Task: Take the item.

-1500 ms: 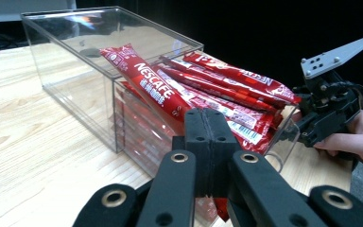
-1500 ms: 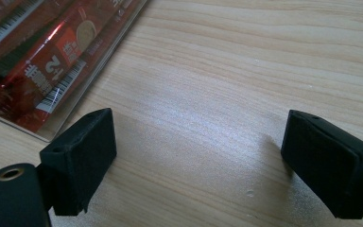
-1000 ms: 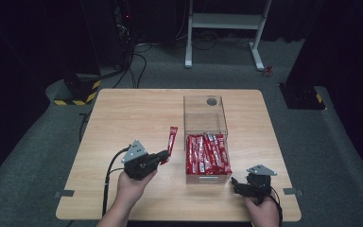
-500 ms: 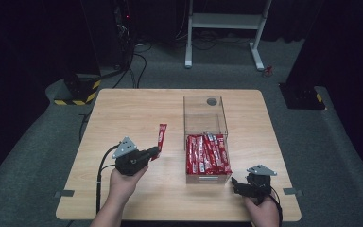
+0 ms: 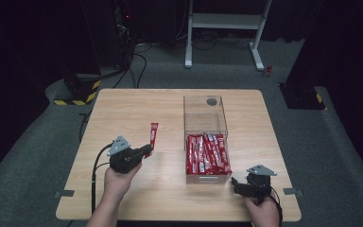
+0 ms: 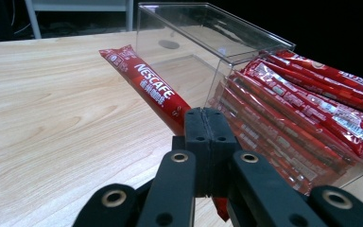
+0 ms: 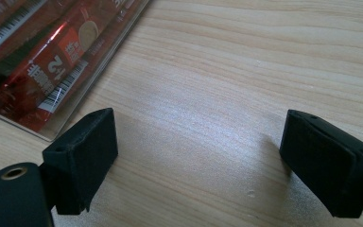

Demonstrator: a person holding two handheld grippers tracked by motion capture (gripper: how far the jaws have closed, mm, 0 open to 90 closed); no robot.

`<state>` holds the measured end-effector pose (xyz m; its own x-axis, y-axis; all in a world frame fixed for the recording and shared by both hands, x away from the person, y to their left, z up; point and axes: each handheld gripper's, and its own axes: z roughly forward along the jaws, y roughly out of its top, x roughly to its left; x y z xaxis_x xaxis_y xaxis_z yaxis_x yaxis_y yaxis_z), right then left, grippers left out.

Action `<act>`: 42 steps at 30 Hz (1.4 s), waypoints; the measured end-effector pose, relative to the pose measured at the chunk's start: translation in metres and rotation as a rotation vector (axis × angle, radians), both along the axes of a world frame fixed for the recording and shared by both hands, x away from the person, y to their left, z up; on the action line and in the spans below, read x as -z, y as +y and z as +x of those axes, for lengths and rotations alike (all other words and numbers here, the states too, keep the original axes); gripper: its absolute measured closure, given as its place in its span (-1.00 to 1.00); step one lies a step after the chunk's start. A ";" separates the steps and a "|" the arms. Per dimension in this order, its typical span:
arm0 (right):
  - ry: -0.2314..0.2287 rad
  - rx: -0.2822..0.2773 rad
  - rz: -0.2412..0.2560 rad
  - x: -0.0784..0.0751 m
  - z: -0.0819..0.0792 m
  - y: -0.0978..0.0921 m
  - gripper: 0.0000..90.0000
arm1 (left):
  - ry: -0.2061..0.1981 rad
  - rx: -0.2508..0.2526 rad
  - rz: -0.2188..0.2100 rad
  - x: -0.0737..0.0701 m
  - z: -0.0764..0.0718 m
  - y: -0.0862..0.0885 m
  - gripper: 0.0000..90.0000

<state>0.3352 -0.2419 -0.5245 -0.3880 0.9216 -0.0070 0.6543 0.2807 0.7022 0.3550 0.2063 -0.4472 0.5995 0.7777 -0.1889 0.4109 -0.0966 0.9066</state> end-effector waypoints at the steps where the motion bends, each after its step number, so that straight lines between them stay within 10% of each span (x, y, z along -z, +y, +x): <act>1: 0.001 0.001 0.001 0.000 0.000 0.000 -0.73 | 0.003 -0.003 0.001 0.001 0.000 0.001 1.00; 42: 0.001 0.000 0.001 0.000 0.000 0.000 -0.73 | 0.154 0.018 0.116 0.056 0.018 -0.026 1.00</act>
<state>0.3350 -0.2418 -0.5244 -0.3884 0.9215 -0.0060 0.6550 0.2806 0.7016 0.3725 0.1802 -0.5029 0.5841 0.7892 -0.1897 0.5415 -0.2048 0.8154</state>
